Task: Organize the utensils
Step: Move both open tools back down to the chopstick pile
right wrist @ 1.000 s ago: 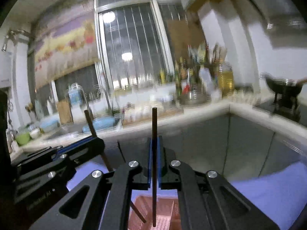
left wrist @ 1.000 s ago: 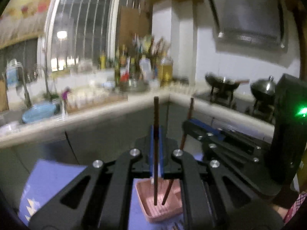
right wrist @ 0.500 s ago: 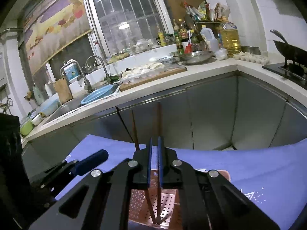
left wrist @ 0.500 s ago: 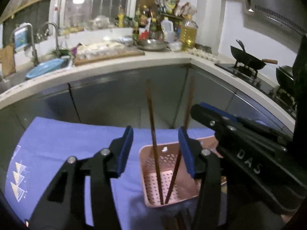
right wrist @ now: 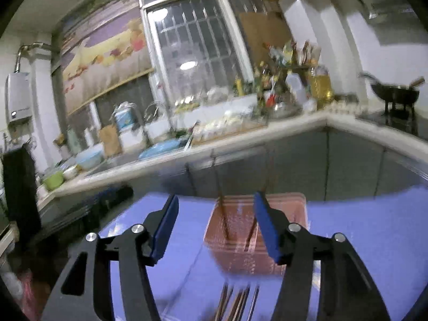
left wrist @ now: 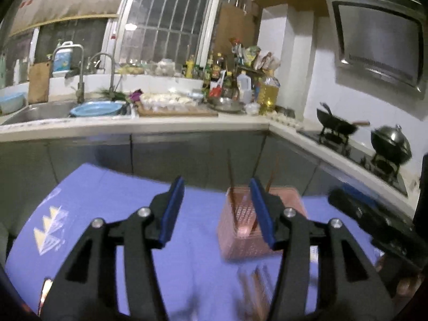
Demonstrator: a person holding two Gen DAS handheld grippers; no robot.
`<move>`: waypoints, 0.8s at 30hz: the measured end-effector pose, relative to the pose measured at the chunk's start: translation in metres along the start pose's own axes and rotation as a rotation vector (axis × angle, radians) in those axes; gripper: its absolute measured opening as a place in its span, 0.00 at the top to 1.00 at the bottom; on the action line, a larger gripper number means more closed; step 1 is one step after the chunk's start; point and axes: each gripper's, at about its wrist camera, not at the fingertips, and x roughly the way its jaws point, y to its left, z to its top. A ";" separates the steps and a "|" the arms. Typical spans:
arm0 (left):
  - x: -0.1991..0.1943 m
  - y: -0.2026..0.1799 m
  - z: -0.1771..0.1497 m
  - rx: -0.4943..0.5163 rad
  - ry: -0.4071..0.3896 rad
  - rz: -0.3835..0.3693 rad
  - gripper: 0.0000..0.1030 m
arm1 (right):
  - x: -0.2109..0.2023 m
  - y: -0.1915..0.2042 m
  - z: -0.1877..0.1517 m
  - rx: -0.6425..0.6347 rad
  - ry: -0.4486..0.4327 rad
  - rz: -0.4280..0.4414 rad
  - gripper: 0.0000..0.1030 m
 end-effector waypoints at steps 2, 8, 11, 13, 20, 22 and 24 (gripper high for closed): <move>-0.008 0.014 -0.029 0.002 0.071 -0.012 0.53 | -0.005 0.000 -0.044 -0.005 0.104 -0.021 0.50; 0.012 0.014 -0.114 -0.018 0.391 -0.134 0.78 | 0.019 0.004 -0.155 0.012 0.489 -0.019 0.76; 0.020 -0.006 -0.136 0.006 0.459 -0.181 0.78 | 0.021 0.005 -0.173 0.045 0.529 0.006 0.76; 0.024 -0.021 -0.146 0.044 0.485 -0.187 0.78 | 0.020 0.006 -0.174 0.032 0.527 0.007 0.76; 0.040 -0.043 -0.174 0.120 0.556 -0.146 0.78 | 0.010 -0.019 -0.169 0.139 0.495 -0.014 0.77; 0.044 -0.049 -0.178 0.149 0.563 -0.128 0.78 | 0.006 -0.018 -0.168 0.120 0.484 -0.034 0.77; 0.049 -0.052 -0.182 0.172 0.568 -0.104 0.78 | 0.008 -0.017 -0.167 0.102 0.480 -0.049 0.77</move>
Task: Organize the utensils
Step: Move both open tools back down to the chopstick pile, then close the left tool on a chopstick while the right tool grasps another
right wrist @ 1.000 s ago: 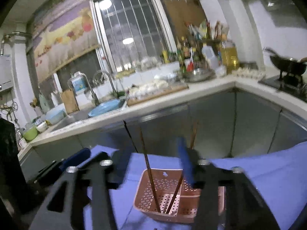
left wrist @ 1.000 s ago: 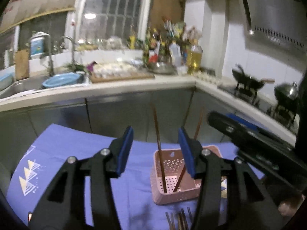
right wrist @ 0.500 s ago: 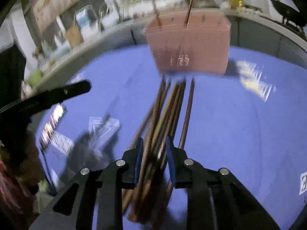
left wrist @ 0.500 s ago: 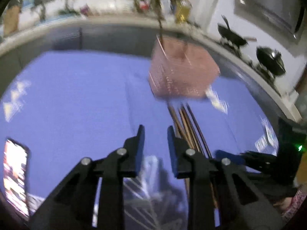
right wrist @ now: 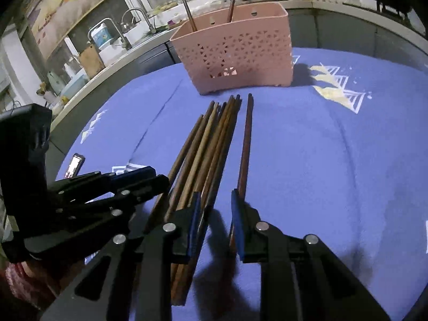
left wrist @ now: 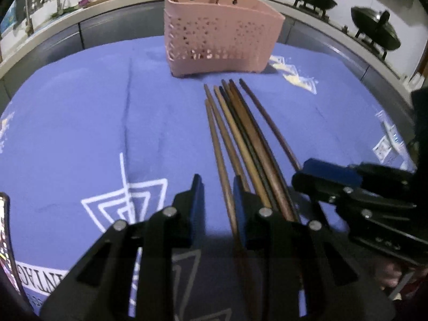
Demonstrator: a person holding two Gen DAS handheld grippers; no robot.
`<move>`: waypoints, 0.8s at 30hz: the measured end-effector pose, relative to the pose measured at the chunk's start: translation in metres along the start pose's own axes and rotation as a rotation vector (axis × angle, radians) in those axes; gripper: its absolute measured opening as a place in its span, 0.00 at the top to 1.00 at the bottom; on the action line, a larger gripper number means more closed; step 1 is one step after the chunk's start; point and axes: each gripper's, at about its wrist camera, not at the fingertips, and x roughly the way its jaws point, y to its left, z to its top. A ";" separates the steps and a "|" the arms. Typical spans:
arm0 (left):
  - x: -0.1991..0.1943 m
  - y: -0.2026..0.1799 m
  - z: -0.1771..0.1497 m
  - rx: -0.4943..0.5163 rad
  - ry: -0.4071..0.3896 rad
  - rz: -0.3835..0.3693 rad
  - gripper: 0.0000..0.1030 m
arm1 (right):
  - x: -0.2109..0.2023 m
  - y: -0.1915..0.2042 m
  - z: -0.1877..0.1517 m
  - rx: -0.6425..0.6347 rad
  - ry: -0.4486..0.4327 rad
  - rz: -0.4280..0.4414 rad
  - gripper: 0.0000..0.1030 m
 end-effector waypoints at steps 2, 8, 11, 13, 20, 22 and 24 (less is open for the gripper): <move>0.002 -0.002 -0.001 0.014 -0.008 0.023 0.78 | 0.002 0.001 -0.001 -0.018 0.001 -0.027 0.77; 0.007 -0.012 0.002 0.083 -0.042 0.086 0.92 | 0.010 -0.007 0.001 -0.023 -0.001 -0.076 0.77; 0.008 -0.005 0.008 0.077 -0.030 0.080 0.94 | 0.011 -0.013 0.001 -0.028 0.015 -0.079 0.93; 0.005 0.007 0.008 0.052 -0.022 0.076 0.94 | 0.008 -0.025 0.000 0.020 0.023 -0.061 0.94; 0.009 0.036 0.024 -0.035 0.019 0.055 0.83 | 0.005 -0.035 0.007 0.030 0.052 -0.068 0.94; 0.013 0.036 0.032 -0.015 0.021 0.056 0.70 | 0.010 -0.036 0.018 0.019 0.059 -0.076 0.93; 0.023 0.036 0.045 0.021 0.022 0.082 0.69 | 0.021 -0.036 0.033 -0.003 0.067 -0.076 0.93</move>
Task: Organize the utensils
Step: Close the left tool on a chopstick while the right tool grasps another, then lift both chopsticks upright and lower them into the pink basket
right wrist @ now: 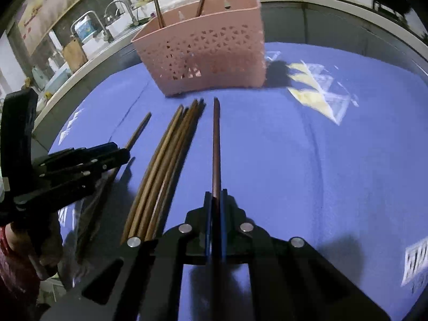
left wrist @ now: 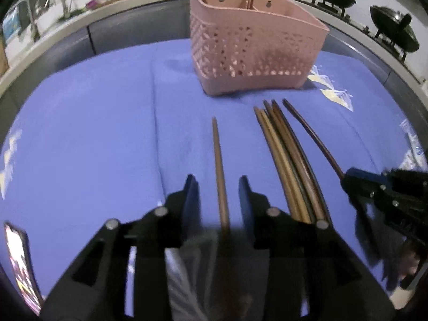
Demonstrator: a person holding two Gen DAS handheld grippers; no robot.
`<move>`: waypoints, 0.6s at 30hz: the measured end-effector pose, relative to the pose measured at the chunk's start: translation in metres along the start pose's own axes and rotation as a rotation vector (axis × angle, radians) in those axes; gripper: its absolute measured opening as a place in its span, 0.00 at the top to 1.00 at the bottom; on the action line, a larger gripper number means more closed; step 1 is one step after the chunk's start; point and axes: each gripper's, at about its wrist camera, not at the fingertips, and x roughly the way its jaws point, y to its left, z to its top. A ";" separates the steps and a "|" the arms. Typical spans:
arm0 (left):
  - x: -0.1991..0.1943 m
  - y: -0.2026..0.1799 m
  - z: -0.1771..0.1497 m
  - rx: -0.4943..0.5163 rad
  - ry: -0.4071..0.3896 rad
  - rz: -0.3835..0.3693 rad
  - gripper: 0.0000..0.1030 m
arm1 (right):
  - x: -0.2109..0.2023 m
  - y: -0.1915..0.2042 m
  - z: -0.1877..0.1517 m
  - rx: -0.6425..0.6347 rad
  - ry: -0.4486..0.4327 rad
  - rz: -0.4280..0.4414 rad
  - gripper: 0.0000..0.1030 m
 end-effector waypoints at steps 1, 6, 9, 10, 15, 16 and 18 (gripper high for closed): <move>0.004 0.000 0.005 0.011 0.003 0.000 0.69 | 0.006 0.000 0.011 -0.014 -0.001 -0.006 0.93; 0.017 0.001 0.025 0.064 -0.029 0.006 0.87 | 0.034 0.000 0.054 -0.042 0.017 -0.015 0.92; 0.020 0.000 0.031 0.058 -0.025 -0.022 0.95 | 0.046 -0.003 0.070 -0.029 0.036 0.039 0.95; 0.019 0.000 0.031 0.058 -0.019 -0.033 0.96 | 0.047 -0.004 0.072 -0.016 0.047 0.050 0.95; -0.038 0.007 0.037 0.020 -0.160 -0.113 0.96 | 0.004 -0.005 0.069 0.008 -0.045 0.126 0.95; -0.054 0.009 0.039 0.013 -0.202 -0.125 0.96 | -0.017 -0.005 0.066 0.012 -0.105 0.145 0.95; -0.092 0.016 0.041 -0.007 -0.303 -0.151 0.96 | -0.047 -0.003 0.060 0.005 -0.201 0.143 0.95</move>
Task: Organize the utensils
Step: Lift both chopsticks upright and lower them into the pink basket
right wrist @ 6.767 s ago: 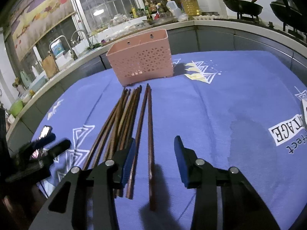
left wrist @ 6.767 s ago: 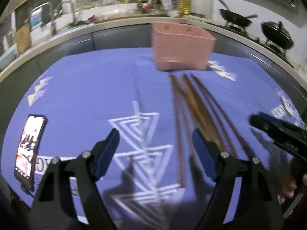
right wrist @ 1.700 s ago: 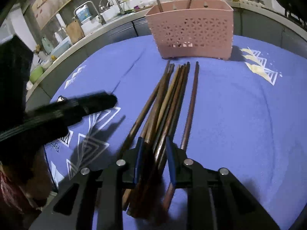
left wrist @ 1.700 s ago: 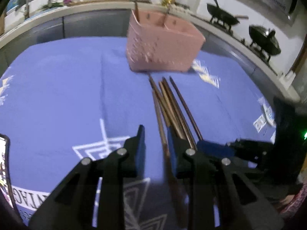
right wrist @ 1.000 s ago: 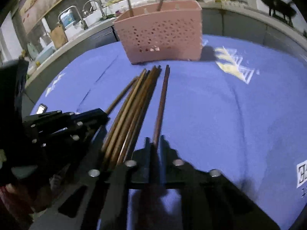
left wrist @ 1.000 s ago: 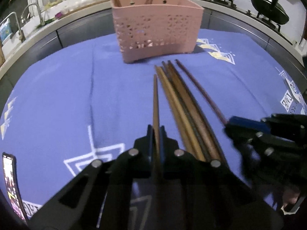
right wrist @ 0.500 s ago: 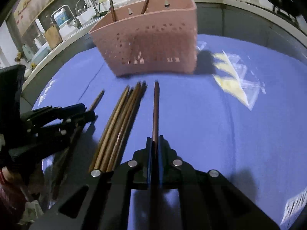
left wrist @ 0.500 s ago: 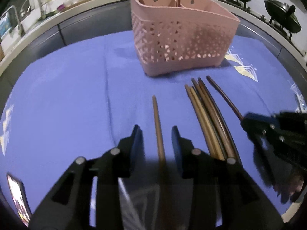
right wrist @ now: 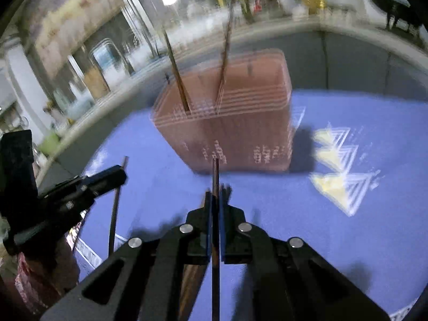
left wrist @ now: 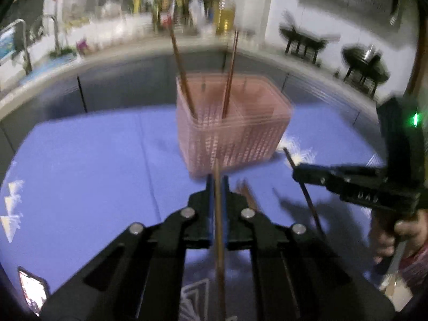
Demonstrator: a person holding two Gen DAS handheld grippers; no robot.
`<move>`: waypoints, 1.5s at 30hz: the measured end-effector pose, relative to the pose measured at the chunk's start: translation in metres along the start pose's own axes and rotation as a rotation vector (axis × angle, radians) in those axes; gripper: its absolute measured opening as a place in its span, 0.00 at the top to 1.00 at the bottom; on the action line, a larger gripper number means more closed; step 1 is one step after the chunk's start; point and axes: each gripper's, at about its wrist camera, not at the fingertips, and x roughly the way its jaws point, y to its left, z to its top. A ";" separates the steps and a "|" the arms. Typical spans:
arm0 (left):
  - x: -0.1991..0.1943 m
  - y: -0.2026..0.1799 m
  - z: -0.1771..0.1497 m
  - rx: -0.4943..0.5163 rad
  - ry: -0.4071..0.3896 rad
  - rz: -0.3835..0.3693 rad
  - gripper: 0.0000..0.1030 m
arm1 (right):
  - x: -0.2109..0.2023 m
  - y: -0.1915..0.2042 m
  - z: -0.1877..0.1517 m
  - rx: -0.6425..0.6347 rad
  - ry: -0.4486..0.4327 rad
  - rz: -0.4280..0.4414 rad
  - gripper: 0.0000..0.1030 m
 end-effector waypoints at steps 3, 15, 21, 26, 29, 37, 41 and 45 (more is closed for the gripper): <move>-0.037 0.000 0.008 -0.017 -0.094 -0.002 0.96 | -0.047 0.006 -0.003 0.003 -0.144 0.000 0.95; -0.074 0.003 0.000 -0.018 -0.149 0.033 0.96 | -0.095 0.012 -0.008 -0.029 -0.311 -0.049 0.95; -0.100 0.001 0.053 -0.015 -0.238 -0.038 0.96 | -0.111 0.029 0.041 -0.045 -0.363 0.037 0.95; -0.121 -0.010 0.125 0.004 -0.373 -0.065 0.96 | -0.124 0.047 0.108 -0.088 -0.477 0.056 0.95; -0.114 -0.018 0.164 0.035 -0.460 -0.013 0.96 | -0.118 0.053 0.148 -0.103 -0.539 0.017 0.95; -0.018 -0.015 0.194 0.061 -0.354 0.078 0.96 | -0.043 0.037 0.189 -0.064 -0.569 -0.098 0.95; 0.027 -0.007 0.180 0.047 -0.242 0.077 0.96 | -0.001 0.020 0.182 -0.028 -0.473 -0.094 0.95; 0.058 -0.001 0.160 0.026 -0.140 0.062 0.96 | 0.036 0.010 0.167 0.001 -0.346 -0.062 0.95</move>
